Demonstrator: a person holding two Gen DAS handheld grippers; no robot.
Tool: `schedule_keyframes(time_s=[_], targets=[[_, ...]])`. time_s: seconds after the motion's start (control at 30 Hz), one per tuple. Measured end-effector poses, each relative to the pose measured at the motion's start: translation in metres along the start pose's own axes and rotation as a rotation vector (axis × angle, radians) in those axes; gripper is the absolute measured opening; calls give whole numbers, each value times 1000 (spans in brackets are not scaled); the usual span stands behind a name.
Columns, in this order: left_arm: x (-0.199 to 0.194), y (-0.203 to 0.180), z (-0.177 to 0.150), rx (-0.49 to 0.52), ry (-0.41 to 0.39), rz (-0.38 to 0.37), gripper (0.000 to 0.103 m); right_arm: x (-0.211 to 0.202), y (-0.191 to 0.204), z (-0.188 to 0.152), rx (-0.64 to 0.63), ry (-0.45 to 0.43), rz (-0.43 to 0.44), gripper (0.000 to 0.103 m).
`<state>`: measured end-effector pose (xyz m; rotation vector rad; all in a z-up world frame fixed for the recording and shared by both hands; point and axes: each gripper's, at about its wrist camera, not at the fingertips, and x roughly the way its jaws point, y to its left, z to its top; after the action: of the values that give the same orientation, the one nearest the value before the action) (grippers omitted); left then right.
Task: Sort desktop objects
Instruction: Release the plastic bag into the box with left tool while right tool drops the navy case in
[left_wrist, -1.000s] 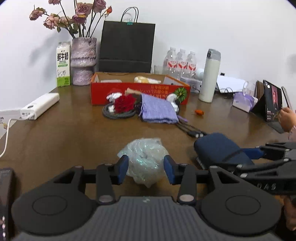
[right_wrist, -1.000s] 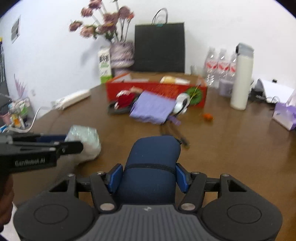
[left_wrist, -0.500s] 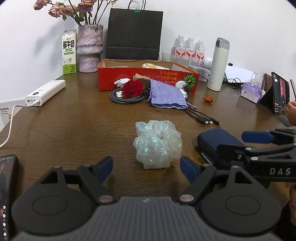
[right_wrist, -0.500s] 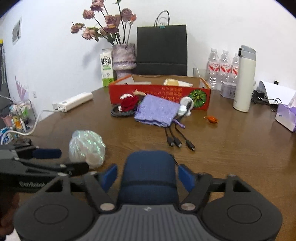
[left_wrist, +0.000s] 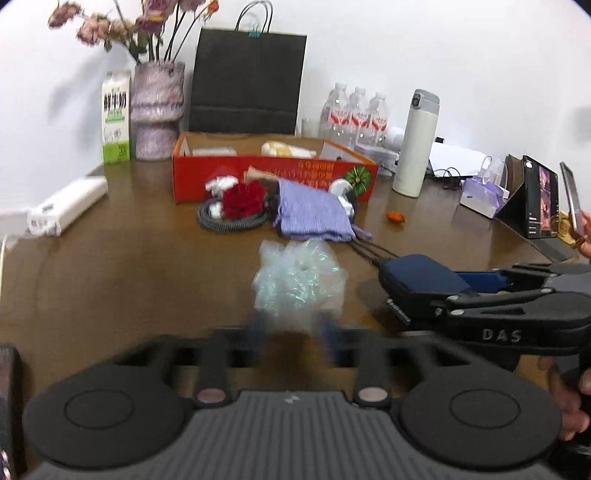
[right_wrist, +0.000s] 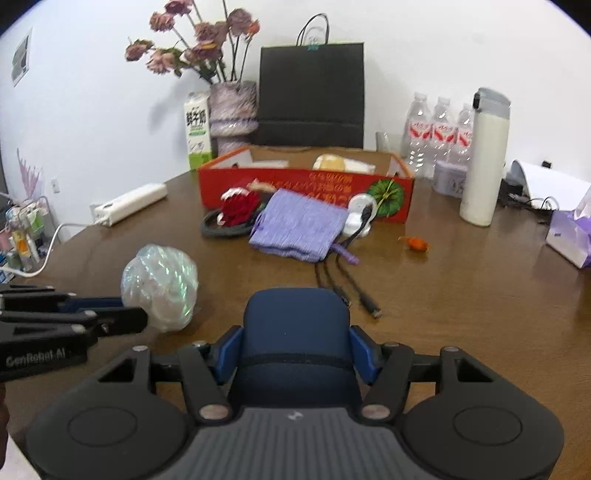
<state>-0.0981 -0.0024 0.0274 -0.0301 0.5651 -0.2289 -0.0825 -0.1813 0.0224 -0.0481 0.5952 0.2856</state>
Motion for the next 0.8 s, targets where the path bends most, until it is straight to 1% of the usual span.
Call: schedule_keyframes(time_s=[0.03,0.07,0.17,0.23,0.27,0.33,0.4,0.47,0.53,0.6,0.67,0.73,0.77,0.8], targets=[[2,-2,2,14,-13,8,82,1,-1,2,3,-4,2,60],[3,-4,4,29,-21,8,83,1,-2,4,5,-8,6,60],[18,-6,10,49,-7,-22,82,2,-5,9,5,-16,8,60],[34,-6,13,37,41,-18,54,3,-7,12,8,-23,8,60],[39,-5,14,26,59,-33,38,3,-9,15,10,-29,9,60],[39,-2,18,6,42,-71,35,1,-13,23,15,-47,12,59],[34,2,31,1,14,-116,34,0,-23,39,36,-78,29,59],[34,12,59,-11,-5,-127,34,2,-36,62,61,-120,43,59],[42,24,98,-21,-30,-107,35,15,-53,97,76,-170,30,59],[66,36,146,-43,-39,-99,36,40,-70,140,106,-195,16,59],[107,45,191,-47,-4,-86,36,83,-82,187,124,-171,3,59],[162,57,224,-73,58,-62,36,145,-91,227,125,-81,-58,59],[190,63,235,-95,105,-61,36,169,-93,237,127,-32,-79,59],[216,70,242,-150,143,-46,36,199,-97,247,134,22,-98,59]])
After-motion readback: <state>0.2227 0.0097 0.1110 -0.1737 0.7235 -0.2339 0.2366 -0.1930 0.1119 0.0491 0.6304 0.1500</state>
